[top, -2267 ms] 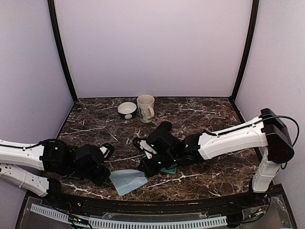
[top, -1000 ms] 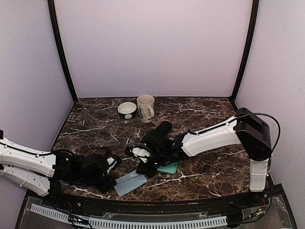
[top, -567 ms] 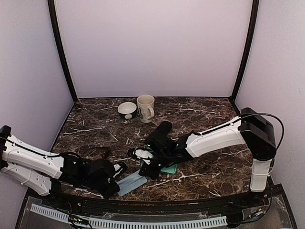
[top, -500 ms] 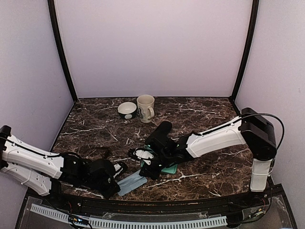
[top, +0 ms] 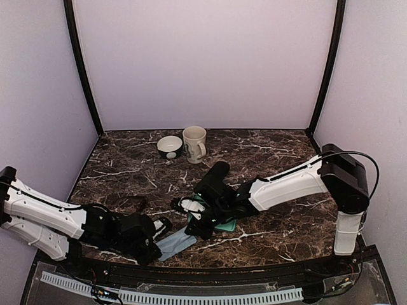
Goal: Organize the sunglasses
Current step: Fold the glasses cleaning cloth at the center of the board.
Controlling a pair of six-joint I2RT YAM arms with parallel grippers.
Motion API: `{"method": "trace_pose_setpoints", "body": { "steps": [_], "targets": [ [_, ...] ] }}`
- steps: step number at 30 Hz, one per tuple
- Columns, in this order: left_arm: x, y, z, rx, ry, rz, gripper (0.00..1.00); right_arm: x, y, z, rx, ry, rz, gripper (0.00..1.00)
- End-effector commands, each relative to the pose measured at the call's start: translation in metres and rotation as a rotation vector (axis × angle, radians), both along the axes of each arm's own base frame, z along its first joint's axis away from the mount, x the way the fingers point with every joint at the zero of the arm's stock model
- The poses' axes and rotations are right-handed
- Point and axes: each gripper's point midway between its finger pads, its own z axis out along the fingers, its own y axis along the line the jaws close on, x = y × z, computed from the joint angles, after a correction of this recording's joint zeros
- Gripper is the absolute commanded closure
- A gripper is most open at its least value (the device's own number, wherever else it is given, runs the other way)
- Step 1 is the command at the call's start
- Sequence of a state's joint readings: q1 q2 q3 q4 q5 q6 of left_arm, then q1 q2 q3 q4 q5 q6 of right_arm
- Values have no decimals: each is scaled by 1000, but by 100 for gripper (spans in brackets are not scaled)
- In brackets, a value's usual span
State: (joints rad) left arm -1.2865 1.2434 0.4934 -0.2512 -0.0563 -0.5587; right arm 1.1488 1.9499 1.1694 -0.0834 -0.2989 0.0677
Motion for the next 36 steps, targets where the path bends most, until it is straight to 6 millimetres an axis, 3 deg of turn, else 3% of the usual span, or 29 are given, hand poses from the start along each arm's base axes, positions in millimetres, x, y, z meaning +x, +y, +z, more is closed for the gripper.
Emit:
{"method": "trace_pose_setpoints", "body": {
  "steps": [1,15,24,36],
  "targets": [
    [-2,-11,11,-27,10,-5,100,0,5,10,51,11,2,99],
    [-8,-11,7,-3,26,-24,100,-7,-4,-6,21,42,6,95],
    [-12,-14,10,-14,35,-38,100,-9,-4,-2,25,48,11,85],
    [-21,-14,15,-8,54,-78,89,-11,-11,8,33,55,6,81]
  ]
}}
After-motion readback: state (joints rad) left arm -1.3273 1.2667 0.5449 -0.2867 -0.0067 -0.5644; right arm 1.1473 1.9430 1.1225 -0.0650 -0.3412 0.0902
